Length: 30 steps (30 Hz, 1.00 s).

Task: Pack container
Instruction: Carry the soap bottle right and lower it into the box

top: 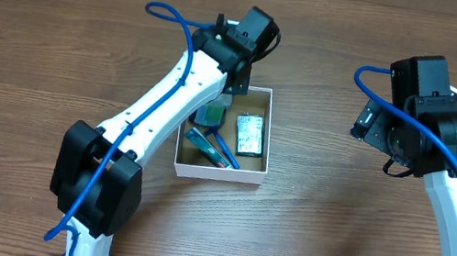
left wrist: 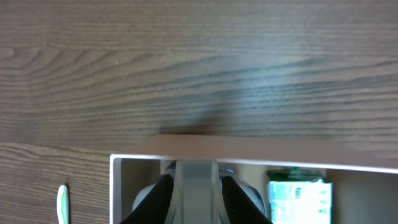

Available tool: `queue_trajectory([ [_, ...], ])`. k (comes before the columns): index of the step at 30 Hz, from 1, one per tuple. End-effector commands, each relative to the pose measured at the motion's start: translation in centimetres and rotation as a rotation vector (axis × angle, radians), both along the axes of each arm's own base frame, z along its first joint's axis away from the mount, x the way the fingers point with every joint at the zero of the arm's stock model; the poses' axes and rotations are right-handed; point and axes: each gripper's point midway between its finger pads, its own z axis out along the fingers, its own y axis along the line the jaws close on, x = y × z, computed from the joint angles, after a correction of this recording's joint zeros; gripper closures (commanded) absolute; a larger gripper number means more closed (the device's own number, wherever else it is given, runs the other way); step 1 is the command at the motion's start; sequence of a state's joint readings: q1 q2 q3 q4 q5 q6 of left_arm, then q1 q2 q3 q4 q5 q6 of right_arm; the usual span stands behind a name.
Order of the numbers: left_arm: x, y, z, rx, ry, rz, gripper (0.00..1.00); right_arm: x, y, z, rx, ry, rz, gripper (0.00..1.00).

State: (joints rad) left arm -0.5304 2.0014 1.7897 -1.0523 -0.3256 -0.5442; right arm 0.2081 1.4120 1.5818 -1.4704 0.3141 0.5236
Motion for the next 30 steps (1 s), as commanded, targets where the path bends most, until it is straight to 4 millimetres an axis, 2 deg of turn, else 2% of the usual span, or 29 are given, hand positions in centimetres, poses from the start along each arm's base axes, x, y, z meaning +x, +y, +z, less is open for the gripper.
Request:
queue_trajectory([
  [1,-0.1,-0.1,-0.1,0.019,-0.002,-0.019,0.66,0.1,-0.2,0.7,-0.001,-0.027,-0.012,0.00],
  [5,-0.7,-0.7,-0.5,-0.017,0.041,-0.052,0.57,0.1,-0.2,0.7,-0.001,-0.027,-0.012,0.00],
  [9,-1.1,-0.5,-0.6,-0.003,0.060,-0.058,0.57,0.1,-0.2,0.7,-0.001,-0.027,-0.012,0.00],
  [13,-1.6,-0.2,-0.6,0.009,0.079,-0.057,0.64,0.1,-0.2,0.7,-0.001,-0.027,-0.012,0.00],
  [22,-2.0,0.0,-0.6,0.008,0.089,-0.030,0.68,0.1,-0.2,0.7,-0.001,-0.027,-0.012,0.00],
  [27,-2.1,2.0,0.5,0.065,0.040,0.087,0.69,0.1,-0.2,0.7,-0.001,-0.027,-0.012,0.00],
  [30,-2.1,2.2,1.0,0.072,0.024,0.101,0.70,0.1,-0.2,0.7,-0.001,-0.027,-0.012,0.00],
])
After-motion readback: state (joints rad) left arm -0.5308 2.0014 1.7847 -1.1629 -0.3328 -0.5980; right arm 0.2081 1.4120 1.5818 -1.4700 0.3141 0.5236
